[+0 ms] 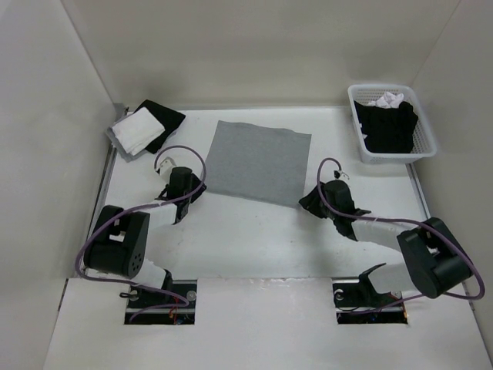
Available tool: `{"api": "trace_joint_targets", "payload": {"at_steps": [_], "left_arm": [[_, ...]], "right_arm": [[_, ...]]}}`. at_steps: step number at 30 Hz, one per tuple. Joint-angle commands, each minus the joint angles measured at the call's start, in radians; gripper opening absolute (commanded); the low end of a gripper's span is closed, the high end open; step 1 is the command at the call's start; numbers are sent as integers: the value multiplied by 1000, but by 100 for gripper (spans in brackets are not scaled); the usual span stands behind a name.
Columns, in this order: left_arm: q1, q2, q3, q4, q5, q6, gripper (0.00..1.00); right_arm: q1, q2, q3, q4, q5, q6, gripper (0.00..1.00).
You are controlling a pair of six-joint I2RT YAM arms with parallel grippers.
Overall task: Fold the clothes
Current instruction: Fold the tank top
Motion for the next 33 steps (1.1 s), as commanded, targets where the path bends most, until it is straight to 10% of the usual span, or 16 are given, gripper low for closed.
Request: {"api": "trace_joint_targets", "payload": {"at_steps": [1,12,19,24,33], "left_arm": [[9,60,13,74,37,-23,40],[14,128,33,80,50,-34,26],[21,102,27,85,66,-55,2],[23,-187,-39,10,100,-51,0],[-52,-1010,110,-669,56,32,0]], "right_arm": [[7,30,-4,82,2,43,40],[-8,150,22,117,-95,109,35],[-10,122,6,187,-76,138,2],[36,-146,-6,48,-44,92,0],[419,-916,195,-759,243,70,0]]}}
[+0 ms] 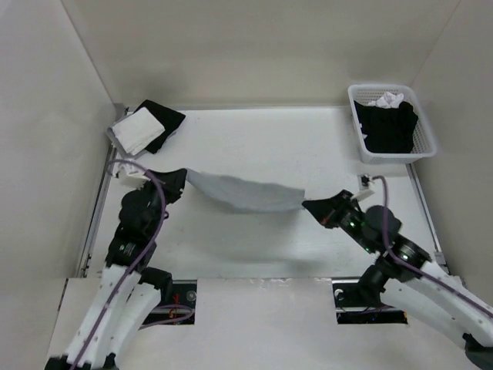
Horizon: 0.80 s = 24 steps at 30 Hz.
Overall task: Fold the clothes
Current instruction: Fold the tank top
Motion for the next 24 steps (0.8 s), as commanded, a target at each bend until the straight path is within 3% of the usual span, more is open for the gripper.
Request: {"api": "trace_joint_targets", "payload": {"at_steps": [1,4,8,11,15,17,20,24], "left_arm": [[-31,-157,119,-328,-49,43,0],[-64,-186,198,-398,-69,52,0],[-74,-117,215,-364,-80,70,1],[-55,17,192,-261,-80,107,1],[17,293,172,-41,-88,117,1],[40,473,196,76,-91,103,2],[64,755,325,159,-94,86,2],[100,1025,561,168,-46,86,2]], "right_arm": [[165,-137,150,-373,203,14,1],[323,-155,241,-416,307,20,1],[362,-73,303,-376,353,-54,2],[179,47,301,-282,238,-139,2],[-200,298,240,9,-162,-177,1],[-332,474,247,144,-281,-173,1],[-438,769,361,259,-379,-177,2],[-526,1071,597,264,-443,-185,1]]}}
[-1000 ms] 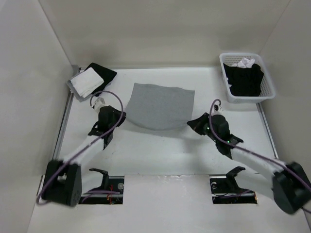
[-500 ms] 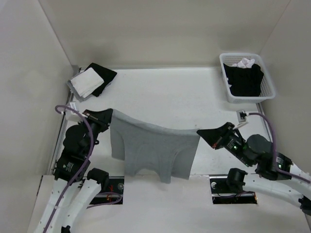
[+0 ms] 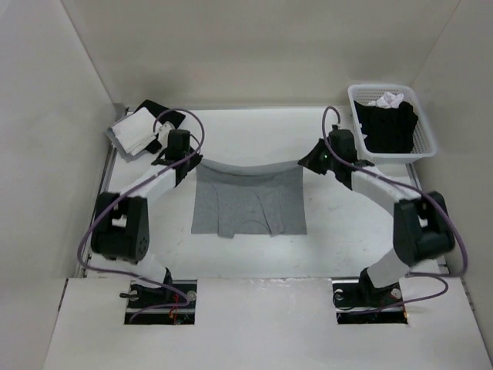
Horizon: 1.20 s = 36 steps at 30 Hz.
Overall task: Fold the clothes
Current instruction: Fold the tank top
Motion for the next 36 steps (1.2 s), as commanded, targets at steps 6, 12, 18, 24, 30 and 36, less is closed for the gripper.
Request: {"api": "trace_joint_targets", "payload": {"at_steps": [6,12,18,24,30,36], "left_arm": [[38,65,178,132,50,-1,2],[-11,-170,-185,269,35,-32,2],[1,-402,-422,289,55,-35,2],[-8,-548,-583,249,95,-5,3],[-7,-515,-702,303,121,3,14],[74,-618,-735,266,156,-11,26]], "right_arm": [[-76,113,152,161,-149,-15,1],[-76,-123,-212,305,-130,31,2],[-1,-336,-465,302,-81,40,3],[117,-508,-592,207,34,103,3],[180,-495,-655,130,156,138,7],[214,-505,-649,103,179,131,41]]}}
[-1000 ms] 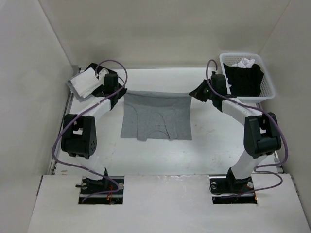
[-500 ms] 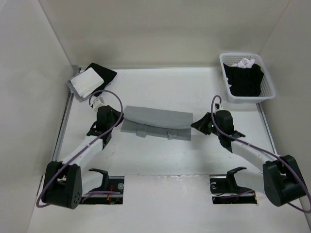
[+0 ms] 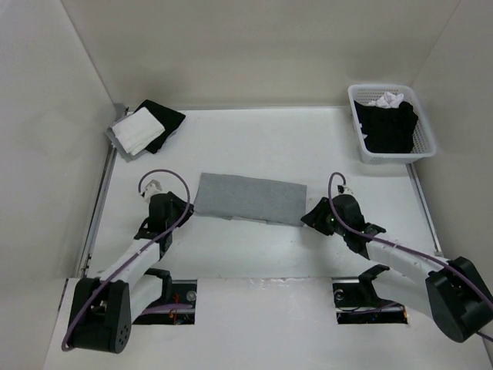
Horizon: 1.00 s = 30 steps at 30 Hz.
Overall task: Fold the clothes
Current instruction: Fold the tank top
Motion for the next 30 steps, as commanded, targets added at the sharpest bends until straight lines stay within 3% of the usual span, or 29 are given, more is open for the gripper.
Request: {"api": "trace_joint_targets", "payload": {"at_steps": [1,5,9,14,17,19,21,25,30], "left_arm": [[43,-111,1,23,27,-3,27],[42,-165,25,-2,14,-3,27],[9,-115,44,29,25,-17,27],[-61,-67,47,87,16,-35,27],[-115,-55,53,108,1,-46,27],[-159,-50,60,112,-15,-51,26],[-213,-48,70,112,-35,-57,25],[-313,-58,87,112,-76,-77,25],[-394,-55,113,112,-87,-95,25]], "right_arm": [[7,-43,5,7,57,-2,46],[-52,-19,0,59,10,-12,54],[-83,148,20,173,-62,-13,51],[-97,351,37,381,-176,48,29],[-129,369,43,432,-176,85,7],[-148,325,36,434,-159,94,1],[-168,229,14,397,-125,91,0],[-194,-32,25,134,-39,25,0],[-163,-244,207,-214,106,-96,0]]}}
